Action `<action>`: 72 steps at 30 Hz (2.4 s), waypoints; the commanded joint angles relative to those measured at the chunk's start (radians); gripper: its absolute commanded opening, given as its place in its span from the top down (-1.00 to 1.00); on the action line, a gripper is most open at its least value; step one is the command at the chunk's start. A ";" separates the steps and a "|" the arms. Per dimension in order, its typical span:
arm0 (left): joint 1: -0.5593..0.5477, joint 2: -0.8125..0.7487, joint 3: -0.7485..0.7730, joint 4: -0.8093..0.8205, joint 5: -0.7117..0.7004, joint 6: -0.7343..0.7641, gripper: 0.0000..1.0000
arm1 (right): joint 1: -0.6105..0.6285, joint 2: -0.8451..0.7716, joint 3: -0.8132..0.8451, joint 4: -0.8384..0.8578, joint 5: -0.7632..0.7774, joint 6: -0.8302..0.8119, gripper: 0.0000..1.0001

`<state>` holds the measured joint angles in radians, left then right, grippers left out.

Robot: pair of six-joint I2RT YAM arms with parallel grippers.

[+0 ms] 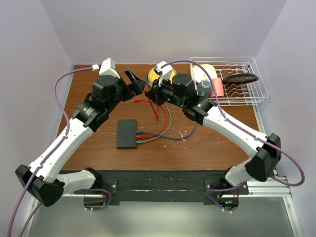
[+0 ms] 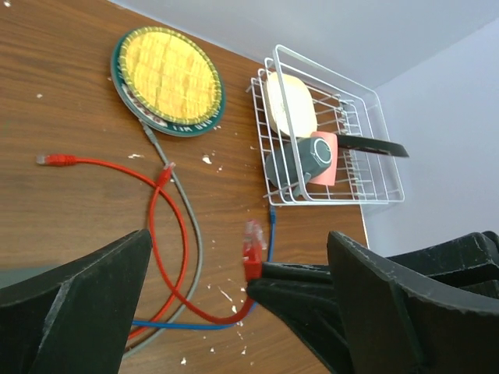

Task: Insert the plug into the switch port

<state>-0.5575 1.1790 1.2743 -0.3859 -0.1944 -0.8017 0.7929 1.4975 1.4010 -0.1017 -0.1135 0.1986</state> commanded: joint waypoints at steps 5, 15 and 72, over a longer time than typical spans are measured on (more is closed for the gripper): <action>0.022 -0.036 0.023 -0.014 -0.065 0.108 -1.00 | -0.006 -0.175 0.070 -0.177 0.251 -0.175 1.00; 0.100 0.048 -0.039 -0.058 0.088 0.164 -1.00 | -0.011 -0.312 -0.017 -0.227 0.318 -0.259 1.00; 0.272 0.419 -0.549 0.550 0.536 0.240 -0.76 | -0.011 0.165 -0.349 0.039 0.041 -0.246 1.00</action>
<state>-0.2779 1.5887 0.6991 0.1505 0.3111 -0.5884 0.7837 1.6623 1.0187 -0.0898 -0.0967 -0.0093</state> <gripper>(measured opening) 0.877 0.037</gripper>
